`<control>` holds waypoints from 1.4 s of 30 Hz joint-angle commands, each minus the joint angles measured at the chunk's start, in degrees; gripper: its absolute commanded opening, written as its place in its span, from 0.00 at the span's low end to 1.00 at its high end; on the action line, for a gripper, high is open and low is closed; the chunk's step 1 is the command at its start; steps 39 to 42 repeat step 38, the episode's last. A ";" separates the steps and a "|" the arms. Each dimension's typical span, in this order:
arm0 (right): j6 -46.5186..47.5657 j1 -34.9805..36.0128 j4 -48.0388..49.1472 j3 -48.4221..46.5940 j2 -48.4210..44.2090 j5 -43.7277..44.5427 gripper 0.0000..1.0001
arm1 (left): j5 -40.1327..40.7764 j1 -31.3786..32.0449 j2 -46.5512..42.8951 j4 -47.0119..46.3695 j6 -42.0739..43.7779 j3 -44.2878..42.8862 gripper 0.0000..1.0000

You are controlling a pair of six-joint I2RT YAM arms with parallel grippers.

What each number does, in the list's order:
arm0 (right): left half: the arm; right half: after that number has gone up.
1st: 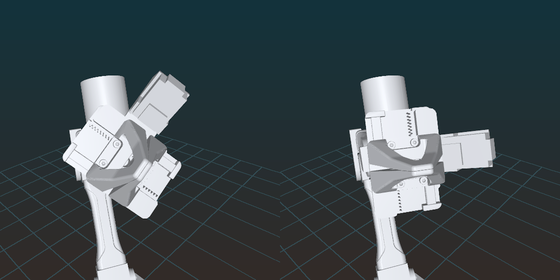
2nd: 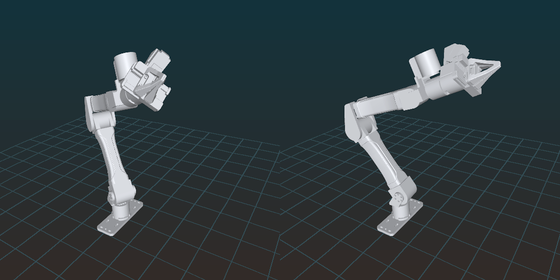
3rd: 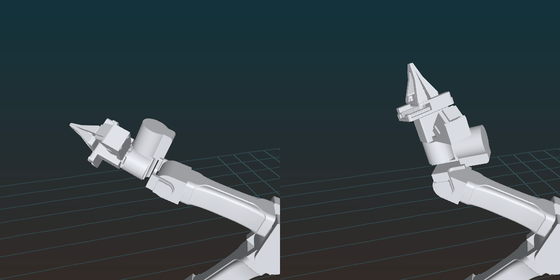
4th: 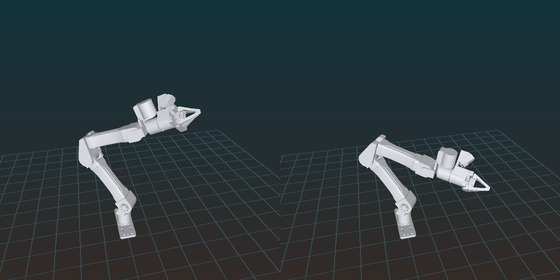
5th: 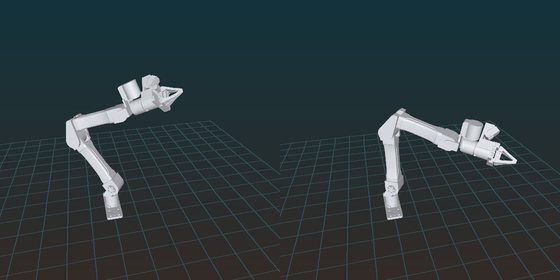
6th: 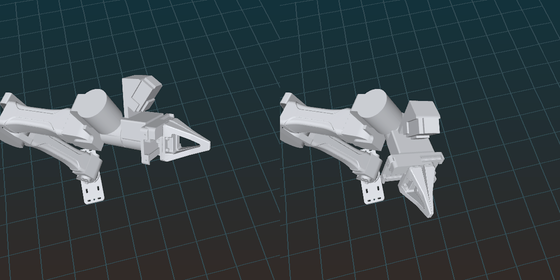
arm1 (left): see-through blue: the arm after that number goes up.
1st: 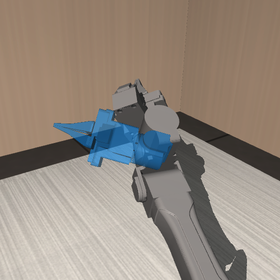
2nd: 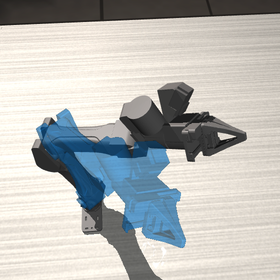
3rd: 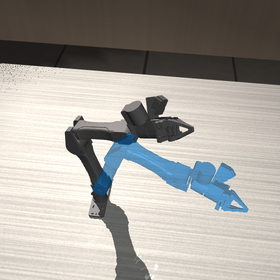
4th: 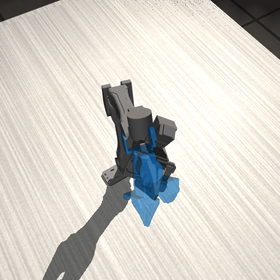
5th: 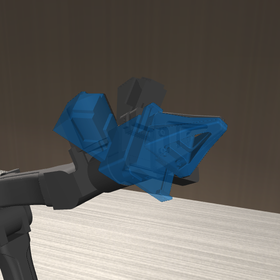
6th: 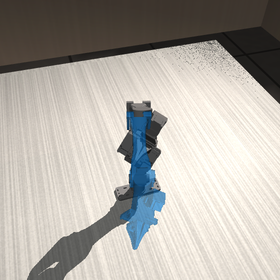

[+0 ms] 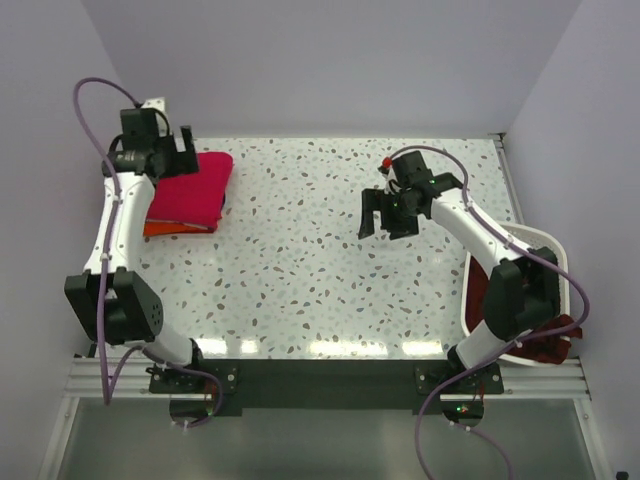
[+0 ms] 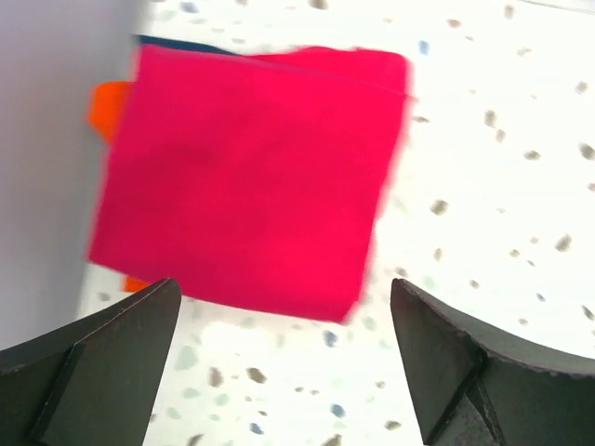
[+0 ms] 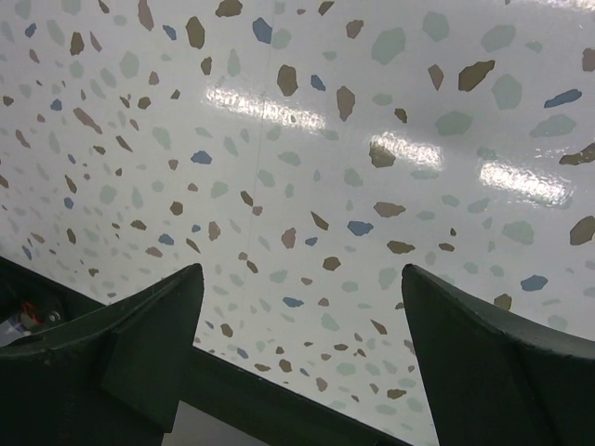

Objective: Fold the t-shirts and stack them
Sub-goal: Neatly place the folded tshirt to the corner

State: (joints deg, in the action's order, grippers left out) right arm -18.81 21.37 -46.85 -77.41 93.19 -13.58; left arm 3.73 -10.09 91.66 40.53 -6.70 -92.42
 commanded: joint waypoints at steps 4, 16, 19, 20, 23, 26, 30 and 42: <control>0.70 0.08 4.57 1.90 -5.12 2.42 0.91 | 1.73 13.32 -12.09 -5.98 -6.65 11.36 1.00; 0.26 0.08 6.60 3.40 -6.44 2.86 0.91 | 8.22 43.55 -16.86 -9.77 -20.19 22.81 1.00; -0.09 0.08 6.95 3.67 -6.53 2.60 0.91 | 8.84 47.16 -16.34 -10.82 -22.56 23.78 1.00; -0.09 0.08 7.30 3.75 -6.44 2.60 0.91 | 9.02 47.79 -16.25 -10.91 -22.74 23.78 1.00; -0.35 0.08 7.74 4.02 -6.35 2.16 0.91 | 9.54 49.20 -14.93 -10.74 -22.74 22.73 1.00; -0.44 0.08 7.74 4.19 -6.18 1.90 0.91 | 9.54 49.72 -14.40 -10.74 -22.57 21.58 1.00; -0.27 0.08 7.21 3.93 -6.44 2.16 0.91 | 10.33 49.99 -14.40 -11.00 -22.74 21.32 1.00; 0.26 0.08 6.60 3.84 -6.35 2.33 0.91 | 10.77 50.08 -12.82 -10.74 -22.92 20.09 1.00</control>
